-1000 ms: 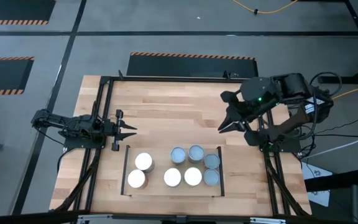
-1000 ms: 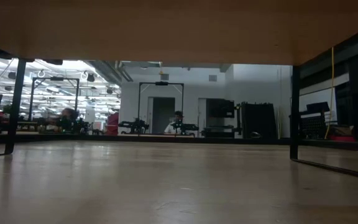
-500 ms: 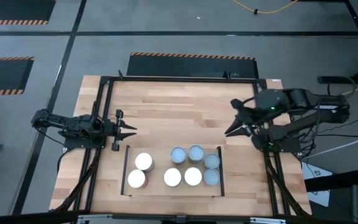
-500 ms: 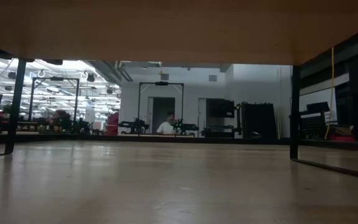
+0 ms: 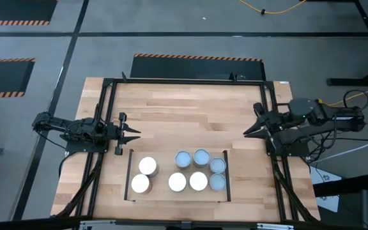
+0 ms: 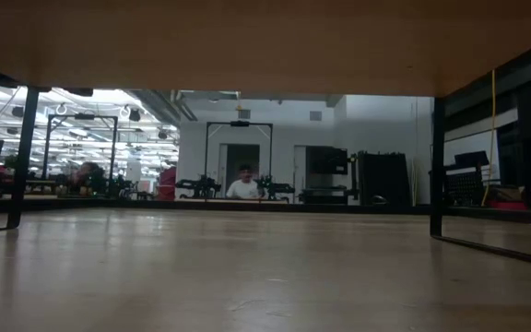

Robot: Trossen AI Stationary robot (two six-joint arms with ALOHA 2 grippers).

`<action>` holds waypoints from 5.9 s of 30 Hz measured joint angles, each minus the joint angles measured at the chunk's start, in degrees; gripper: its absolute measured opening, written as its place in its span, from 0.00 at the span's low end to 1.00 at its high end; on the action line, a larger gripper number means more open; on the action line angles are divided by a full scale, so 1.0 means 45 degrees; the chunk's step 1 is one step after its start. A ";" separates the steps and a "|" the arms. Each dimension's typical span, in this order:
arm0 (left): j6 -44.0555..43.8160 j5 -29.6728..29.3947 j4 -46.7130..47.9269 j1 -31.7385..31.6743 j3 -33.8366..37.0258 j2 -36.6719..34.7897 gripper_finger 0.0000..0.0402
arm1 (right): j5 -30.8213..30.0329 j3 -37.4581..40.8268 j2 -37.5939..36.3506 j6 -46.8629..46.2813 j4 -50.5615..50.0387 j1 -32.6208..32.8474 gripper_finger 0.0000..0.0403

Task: Pick and place cans onto a shelf
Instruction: Return to Home Position

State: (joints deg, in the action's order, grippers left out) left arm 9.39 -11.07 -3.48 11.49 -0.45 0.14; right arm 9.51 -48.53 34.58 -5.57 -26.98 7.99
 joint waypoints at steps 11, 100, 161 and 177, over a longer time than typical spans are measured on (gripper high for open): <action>0.0000 -0.0001 -0.0001 0.0000 0.0000 0.0000 0.20 | -0.1006 0.2432 -0.3288 -0.0047 0.0779 0.0000 0.11; 0.0054 -0.0063 0.0096 0.0000 0.0000 0.0000 0.20 | -0.2105 1.0700 -0.7636 0.1343 0.6327 0.0005 0.11; 0.0044 -0.0291 0.0193 -0.2001 0.0000 0.0049 0.20 | -0.2077 1.0698 -0.7629 0.1991 0.6332 0.0001 0.11; 0.0044 -0.0291 0.0193 -0.2001 0.0000 0.0049 0.20 | -0.2076 1.0696 -0.7629 0.1993 0.6331 0.0001 0.11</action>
State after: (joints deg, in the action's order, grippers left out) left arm 9.59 -12.38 -2.61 2.48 -0.45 0.36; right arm 0.16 -0.40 0.25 3.40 1.52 7.99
